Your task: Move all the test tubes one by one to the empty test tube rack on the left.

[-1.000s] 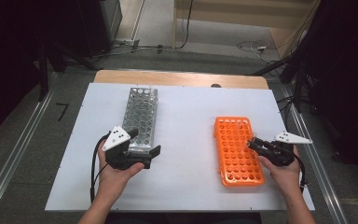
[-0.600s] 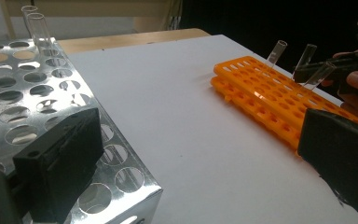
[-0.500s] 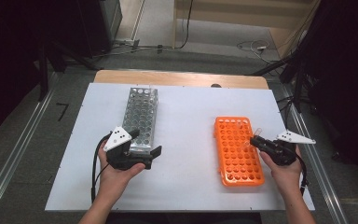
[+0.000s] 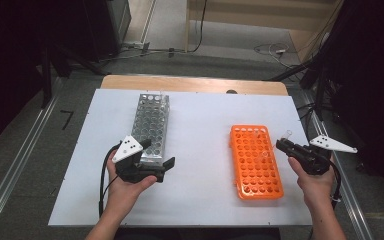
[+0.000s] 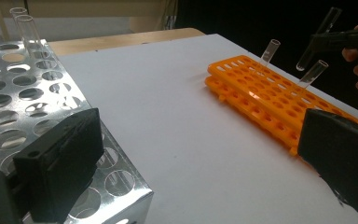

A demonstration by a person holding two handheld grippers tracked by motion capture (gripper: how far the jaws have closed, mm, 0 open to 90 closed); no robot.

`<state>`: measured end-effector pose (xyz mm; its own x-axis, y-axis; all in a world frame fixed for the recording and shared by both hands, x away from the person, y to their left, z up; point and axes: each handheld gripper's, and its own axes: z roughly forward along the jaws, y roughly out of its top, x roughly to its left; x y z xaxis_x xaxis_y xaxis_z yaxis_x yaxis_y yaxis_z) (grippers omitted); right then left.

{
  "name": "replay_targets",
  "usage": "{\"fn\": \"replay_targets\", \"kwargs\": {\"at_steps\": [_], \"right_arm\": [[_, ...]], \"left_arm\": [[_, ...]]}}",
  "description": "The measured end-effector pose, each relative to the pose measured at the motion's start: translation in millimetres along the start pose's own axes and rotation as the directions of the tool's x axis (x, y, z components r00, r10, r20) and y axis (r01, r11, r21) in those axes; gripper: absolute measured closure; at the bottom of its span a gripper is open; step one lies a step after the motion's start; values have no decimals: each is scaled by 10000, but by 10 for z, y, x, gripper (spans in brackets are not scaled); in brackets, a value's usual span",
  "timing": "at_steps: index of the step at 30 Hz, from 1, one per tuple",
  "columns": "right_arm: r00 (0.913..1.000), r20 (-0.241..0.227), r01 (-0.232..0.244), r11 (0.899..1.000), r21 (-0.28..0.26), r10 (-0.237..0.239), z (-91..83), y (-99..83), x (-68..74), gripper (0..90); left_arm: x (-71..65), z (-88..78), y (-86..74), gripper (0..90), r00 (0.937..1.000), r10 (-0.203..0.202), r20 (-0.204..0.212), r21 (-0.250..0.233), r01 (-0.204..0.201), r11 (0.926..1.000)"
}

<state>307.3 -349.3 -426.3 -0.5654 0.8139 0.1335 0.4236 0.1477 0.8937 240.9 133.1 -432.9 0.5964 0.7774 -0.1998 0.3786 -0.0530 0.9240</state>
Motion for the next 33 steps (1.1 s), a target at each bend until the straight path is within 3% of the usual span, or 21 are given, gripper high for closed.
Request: {"fn": "replay_targets", "kwargs": {"at_steps": [7, 18, 33], "right_arm": [[9993, -168, 324, 9992, -235, -328, -59, 124, 141, 739], [9945, -895, 484, 9966, -673, -544, -87, 277, 458, 739], [9740, -2015, 1045, 9945, -42, -1032, 207, 182, 905, 739]], "left_arm": [[-19, -9, 15, 2, 10000, 59, 50, -25, -59, 10000], [-77, -7, 40, 3, 9997, 165, 197, -65, -164, 9998], [-199, 23, 61, 4, 9978, 349, 567, -30, -348, 9994]]}}
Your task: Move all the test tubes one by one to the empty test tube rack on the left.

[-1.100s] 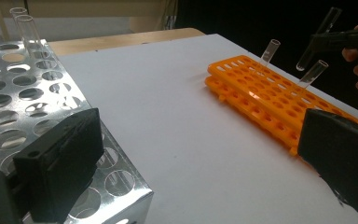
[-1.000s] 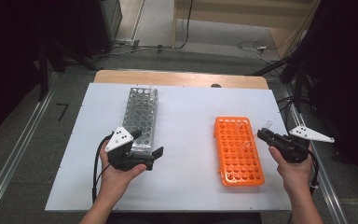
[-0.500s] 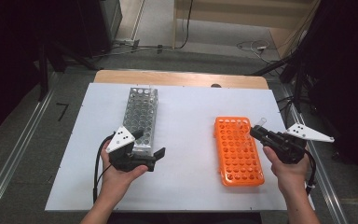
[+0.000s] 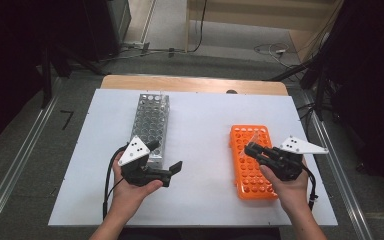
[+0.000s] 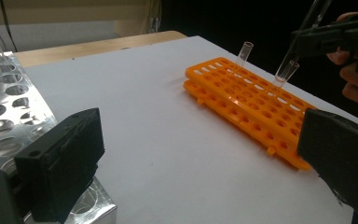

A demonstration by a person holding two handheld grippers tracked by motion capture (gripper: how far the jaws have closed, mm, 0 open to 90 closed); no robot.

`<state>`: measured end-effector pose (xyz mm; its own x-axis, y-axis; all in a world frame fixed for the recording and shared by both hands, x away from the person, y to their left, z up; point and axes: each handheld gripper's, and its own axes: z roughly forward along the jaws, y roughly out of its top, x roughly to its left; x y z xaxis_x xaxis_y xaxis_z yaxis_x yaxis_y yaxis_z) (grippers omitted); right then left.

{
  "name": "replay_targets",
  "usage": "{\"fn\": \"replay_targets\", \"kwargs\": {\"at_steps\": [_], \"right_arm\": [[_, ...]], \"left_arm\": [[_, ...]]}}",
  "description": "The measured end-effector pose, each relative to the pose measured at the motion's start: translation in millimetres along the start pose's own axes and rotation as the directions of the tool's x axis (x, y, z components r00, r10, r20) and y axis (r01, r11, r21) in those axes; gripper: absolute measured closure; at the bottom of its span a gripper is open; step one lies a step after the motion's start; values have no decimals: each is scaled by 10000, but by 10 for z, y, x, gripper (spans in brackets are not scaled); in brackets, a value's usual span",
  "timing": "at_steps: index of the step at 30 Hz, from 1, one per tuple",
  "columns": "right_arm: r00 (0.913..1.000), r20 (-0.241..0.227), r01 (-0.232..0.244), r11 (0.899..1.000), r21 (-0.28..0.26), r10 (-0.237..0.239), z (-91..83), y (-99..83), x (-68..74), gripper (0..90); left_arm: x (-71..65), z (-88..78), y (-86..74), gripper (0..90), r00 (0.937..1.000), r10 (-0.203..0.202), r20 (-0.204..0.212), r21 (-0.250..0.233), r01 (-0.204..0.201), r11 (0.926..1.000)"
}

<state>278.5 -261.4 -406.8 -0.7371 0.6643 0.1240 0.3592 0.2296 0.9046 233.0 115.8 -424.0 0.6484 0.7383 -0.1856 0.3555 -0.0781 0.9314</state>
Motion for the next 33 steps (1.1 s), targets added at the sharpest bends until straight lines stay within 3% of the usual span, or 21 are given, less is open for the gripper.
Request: {"fn": "replay_targets", "kwargs": {"at_steps": [8, 16, 23, 33], "right_arm": [[9971, -703, 336, 9984, 449, -304, 215, -54, 240, 739], [9887, -1296, 876, 9920, 910, -755, 413, -117, 492, 739], [9803, -1694, 1212, 9865, 1105, -1015, 513, -145, 658, 739], [9700, -2096, 1523, 9798, 1298, -1230, 610, -182, 824, 739]], "left_arm": [[-84, 25, 22, 14, 9996, 89, 250, -25, -88, 10000], [-193, 77, 34, 40, 9979, 206, 611, -4, -206, 9998], [-316, 153, 36, 156, 9936, 257, 1097, 76, -267, 9996], [-457, 265, 9, 391, 9853, 374, 1665, 180, -410, 9990]]}}
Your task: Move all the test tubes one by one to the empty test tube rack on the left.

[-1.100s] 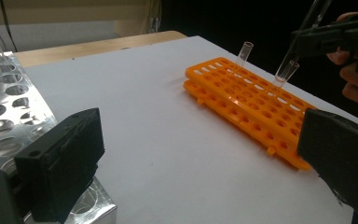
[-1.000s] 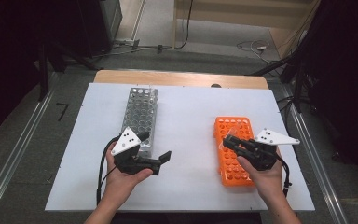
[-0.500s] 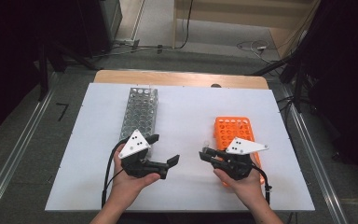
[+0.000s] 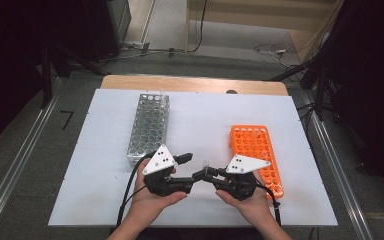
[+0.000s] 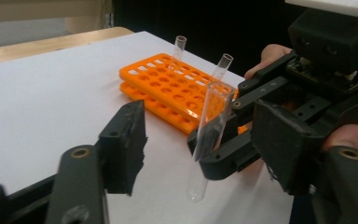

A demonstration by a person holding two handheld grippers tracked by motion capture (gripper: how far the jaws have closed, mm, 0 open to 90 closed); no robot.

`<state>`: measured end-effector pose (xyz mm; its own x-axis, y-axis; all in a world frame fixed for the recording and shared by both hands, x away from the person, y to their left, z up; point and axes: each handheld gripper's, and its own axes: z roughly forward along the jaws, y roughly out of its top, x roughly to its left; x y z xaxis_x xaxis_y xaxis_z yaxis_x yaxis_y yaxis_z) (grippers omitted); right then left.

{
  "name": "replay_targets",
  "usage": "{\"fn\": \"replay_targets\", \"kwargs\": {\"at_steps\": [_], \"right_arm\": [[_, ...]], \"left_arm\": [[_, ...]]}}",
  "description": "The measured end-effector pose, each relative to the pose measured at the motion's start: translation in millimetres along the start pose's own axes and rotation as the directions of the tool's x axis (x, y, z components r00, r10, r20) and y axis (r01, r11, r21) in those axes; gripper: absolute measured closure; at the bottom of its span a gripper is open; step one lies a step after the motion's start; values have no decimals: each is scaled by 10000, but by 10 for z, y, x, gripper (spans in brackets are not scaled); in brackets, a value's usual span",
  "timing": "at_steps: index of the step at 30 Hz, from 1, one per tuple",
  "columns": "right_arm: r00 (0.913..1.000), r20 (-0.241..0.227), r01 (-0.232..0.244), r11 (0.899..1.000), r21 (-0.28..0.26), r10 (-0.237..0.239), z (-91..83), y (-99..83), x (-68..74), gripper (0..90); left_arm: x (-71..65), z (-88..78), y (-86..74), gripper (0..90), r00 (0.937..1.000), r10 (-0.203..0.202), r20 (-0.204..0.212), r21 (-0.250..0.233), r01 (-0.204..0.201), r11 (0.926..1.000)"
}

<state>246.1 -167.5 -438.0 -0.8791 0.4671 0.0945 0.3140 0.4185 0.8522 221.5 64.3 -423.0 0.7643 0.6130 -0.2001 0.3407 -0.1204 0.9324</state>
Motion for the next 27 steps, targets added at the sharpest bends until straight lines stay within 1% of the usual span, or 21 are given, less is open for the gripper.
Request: {"fn": "replay_targets", "kwargs": {"at_steps": [5, 9, 10, 12, 14, 20, 27], "right_arm": [[9998, -148, 103, 9999, 50, -102, 35, 6, 49, 739], [9995, -267, 189, 9998, 52, -188, 53, 14, 84, 739], [9995, -263, 189, 9998, 55, -188, 54, 15, 89, 739], [9995, -273, 187, 9998, 51, -186, 55, 16, 91, 739], [9994, -282, 183, 9998, 60, -181, 58, 15, 93, 739], [9993, -319, 180, 9998, 98, -176, 71, 13, 99, 739], [9996, -263, 144, 9999, 96, -142, 72, 10, 91, 735]], "left_arm": [[-28, 36, -11, 489, 9998, 121, 138, 95, -122, 9999], [-43, 50, -14, 564, 9998, 171, 95, 104, -172, 9998], [-43, 50, -15, 587, 9998, 183, 67, 119, -184, 9998], [-40, 50, -19, 632, 9997, 182, 138, 138, -184, 9997], [-44, 51, -22, 668, 9997, 242, 94, 155, -244, 9996], [-59, 54, -25, 741, 9991, 410, 94, 169, -412, 9990], [-55, 64, -19, 758, 9990, 455, -21, 161, -455, 9988]]}}
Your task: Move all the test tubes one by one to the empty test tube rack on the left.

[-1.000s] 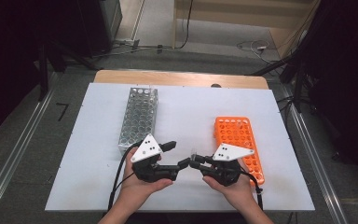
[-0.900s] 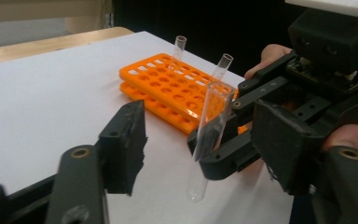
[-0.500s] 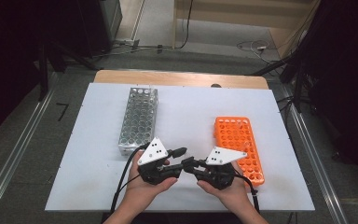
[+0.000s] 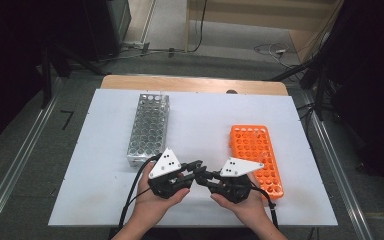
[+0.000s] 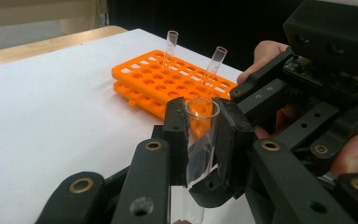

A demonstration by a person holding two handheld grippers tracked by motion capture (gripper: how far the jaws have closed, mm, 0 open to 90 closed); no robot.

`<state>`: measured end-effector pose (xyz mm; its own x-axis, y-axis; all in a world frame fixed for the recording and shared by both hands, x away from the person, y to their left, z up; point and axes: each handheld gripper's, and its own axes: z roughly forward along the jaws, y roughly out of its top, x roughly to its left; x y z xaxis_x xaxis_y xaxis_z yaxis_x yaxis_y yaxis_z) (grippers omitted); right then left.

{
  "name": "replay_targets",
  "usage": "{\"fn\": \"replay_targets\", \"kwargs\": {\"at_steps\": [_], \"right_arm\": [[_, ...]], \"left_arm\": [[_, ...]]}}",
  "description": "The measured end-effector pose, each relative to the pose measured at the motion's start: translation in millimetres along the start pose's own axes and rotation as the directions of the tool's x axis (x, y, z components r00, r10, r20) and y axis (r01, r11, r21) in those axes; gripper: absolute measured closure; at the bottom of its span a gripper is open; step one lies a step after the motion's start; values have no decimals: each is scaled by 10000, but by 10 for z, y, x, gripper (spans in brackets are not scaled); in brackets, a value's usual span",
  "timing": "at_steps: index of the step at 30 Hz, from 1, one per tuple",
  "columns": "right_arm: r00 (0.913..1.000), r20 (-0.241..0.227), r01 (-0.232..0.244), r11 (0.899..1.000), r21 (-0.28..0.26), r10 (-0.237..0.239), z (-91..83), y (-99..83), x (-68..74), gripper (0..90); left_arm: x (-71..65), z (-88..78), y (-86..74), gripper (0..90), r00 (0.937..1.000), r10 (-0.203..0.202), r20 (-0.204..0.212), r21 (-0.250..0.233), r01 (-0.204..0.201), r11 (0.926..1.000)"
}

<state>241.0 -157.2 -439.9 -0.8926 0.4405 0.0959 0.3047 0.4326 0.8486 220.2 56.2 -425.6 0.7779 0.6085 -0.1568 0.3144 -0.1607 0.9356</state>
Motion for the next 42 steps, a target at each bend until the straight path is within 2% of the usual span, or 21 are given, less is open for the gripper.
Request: {"fn": "replay_targets", "kwargs": {"at_steps": [2, 5, 10, 17, 19, 21, 23, 25, 27, 31, 39, 42], "right_arm": [[10000, 12, -2, 10000, -35, 2, -4, 2, -7, 715], [9995, -230, -208, 9998, -49, 207, -30, 12, -45, 600], [9982, -536, -269, 9992, -308, 253, -125, 18, -125, 421], [9987, -234, -471, 9968, -645, 456, -319, 45, -258, 139], [9985, -304, -461, 9976, -523, 446, -359, 43, -299, 56], [9988, -298, -405, 9978, -521, 390, -405, 27, -326, 10], [9980, -332, -564, 9961, -680, 542, -461, 18, -367, 0], [9978, -156, -648, 9949, -773, 638, -504, 20, -398, 0], [9980, -4, -628, 9946, -827, 630, -552, 17, -433, 0], [9987, -88, -511, 9946, -909, 505, -650, -30, -521, 0], [9953, 355, -851, 9893, -1182, 898, -865, -117, -717, 0], [9923, 632, -979, 9876, -1227, 1062, -939, -149, -783, 0]], "left_arm": [[10, 4, 11, 758, 10000, 8, 22, 21, -8, 10000], [36, 2, 23, 759, 10000, -12, -8, 38, 12, 10000], [98, -17, 37, 759, 9998, -49, -208, 38, 49, 10000], [253, -86, 95, 759, 9977, -294, -606, -131, 286, 9995], [302, -103, 126, 759, 9970, -315, -713, -211, 300, 9993], [355, -119, 160, 759, 9958, -337, -856, -234, 318, 9992], [414, -133, 195, 759, 9946, -407, -950, -286, 382, 9989], [479, -145, 234, 759, 9929, -487, -1086, -366, 450, 9983], [530, -150, 266, 759, 9918, -524, -1165, -419, 478, 9980], [644, -155, 339, 759, 9889, -562, -1377, -462, 502, 9977], [846, -157, 461, 759, 9835, -625, -1699, -532, 542, 9971], [926, -165, 513, 759, 9797, -689, -1883, -595, 586, 9965]]}}
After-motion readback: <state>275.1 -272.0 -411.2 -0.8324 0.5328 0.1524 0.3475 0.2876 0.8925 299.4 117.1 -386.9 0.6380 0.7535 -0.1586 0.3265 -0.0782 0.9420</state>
